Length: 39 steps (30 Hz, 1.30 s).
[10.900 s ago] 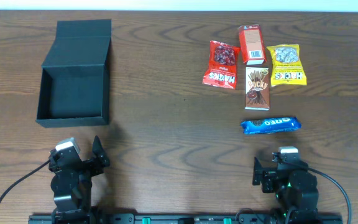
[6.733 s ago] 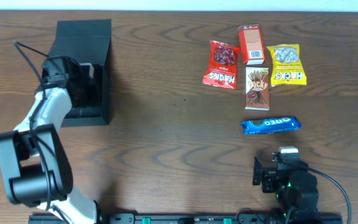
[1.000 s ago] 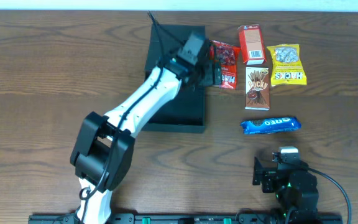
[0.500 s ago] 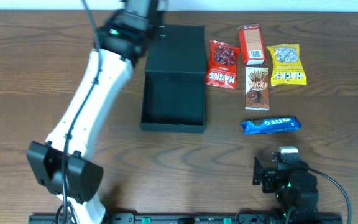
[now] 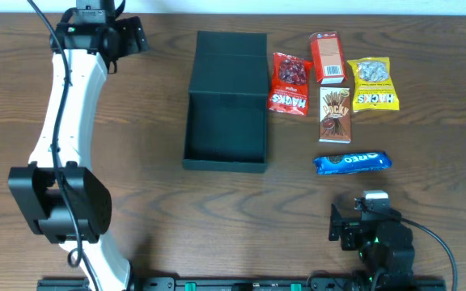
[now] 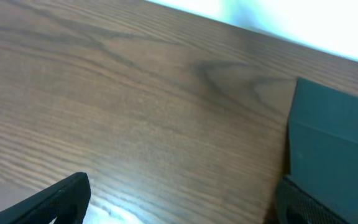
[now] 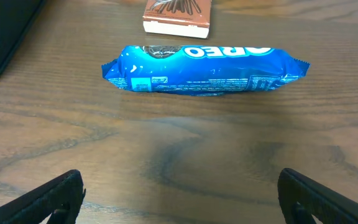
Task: Pack container
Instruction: 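Raise the left arm away from the open box, then reach the right gripper to the blue Oreo pack and grasp it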
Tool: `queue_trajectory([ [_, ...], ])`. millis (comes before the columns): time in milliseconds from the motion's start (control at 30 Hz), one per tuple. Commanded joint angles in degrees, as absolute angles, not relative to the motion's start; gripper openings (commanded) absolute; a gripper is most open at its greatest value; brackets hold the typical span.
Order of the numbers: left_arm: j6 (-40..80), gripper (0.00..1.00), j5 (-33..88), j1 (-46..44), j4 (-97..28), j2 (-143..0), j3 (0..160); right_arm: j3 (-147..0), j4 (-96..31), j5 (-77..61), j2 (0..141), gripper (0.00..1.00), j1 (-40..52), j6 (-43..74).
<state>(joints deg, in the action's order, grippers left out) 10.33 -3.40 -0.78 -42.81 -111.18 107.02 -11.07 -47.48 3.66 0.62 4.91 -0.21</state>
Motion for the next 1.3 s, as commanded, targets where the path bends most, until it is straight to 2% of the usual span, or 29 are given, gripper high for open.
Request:
queue_trajectory([
  [0, 7.7, 0.95, -1.3, -1.3, -41.9, -113.1, 106.6, -10.6, -47.5, 4.1, 0.3, 0.99, 5.5, 0.8],
  [167, 7.6, 0.95, -0.1, -1.5, -41.3, -113.3, 106.6, -10.6, -42.4, 2.2, 0.3, 0.99, 5.5, 2.3],
  [200, 7.6, 0.95, -0.1, -1.5, -41.6, -113.3, 106.6, -10.6, -38.8, -0.8, 0.3, 0.99, 5.5, 6.3],
  [333, 7.6, 0.95, 0.1, -1.5, -43.0, -113.3, 106.6, -10.6, -30.1, -9.0, 0.3, 0.99, 5.5, 37.1],
  [433, 7.6, 0.95, 0.1, -1.5, -43.4, -113.3, 106.6, -10.6, -29.1, -8.8, 0.3, 0.99, 5.4, 49.8],
  [600, 6.6, 0.95, 2.7, -1.5, -43.3, -113.3, 106.6, -10.6, -20.2, -6.7, 0.3, 0.99, 5.4, 52.6],
  [833, 6.6, 0.95, 2.8, -1.5, -43.0, -113.3, 106.6, -11.0, -18.9, 1.7, 2.8, 0.99, 2.4, 67.3],
  [1000, 6.6, 0.95, 2.8, -1.5, -42.7, -113.3, 106.6, -14.7, -19.1, 0.2, 13.4, 0.99, -0.9, 71.5],
  [1267, 6.6, 0.95, 2.9, -1.5, -42.8, -113.3, 106.6, -29.8, -22.2, -8.3, 41.9, 0.99, -5.6, 75.0],
])
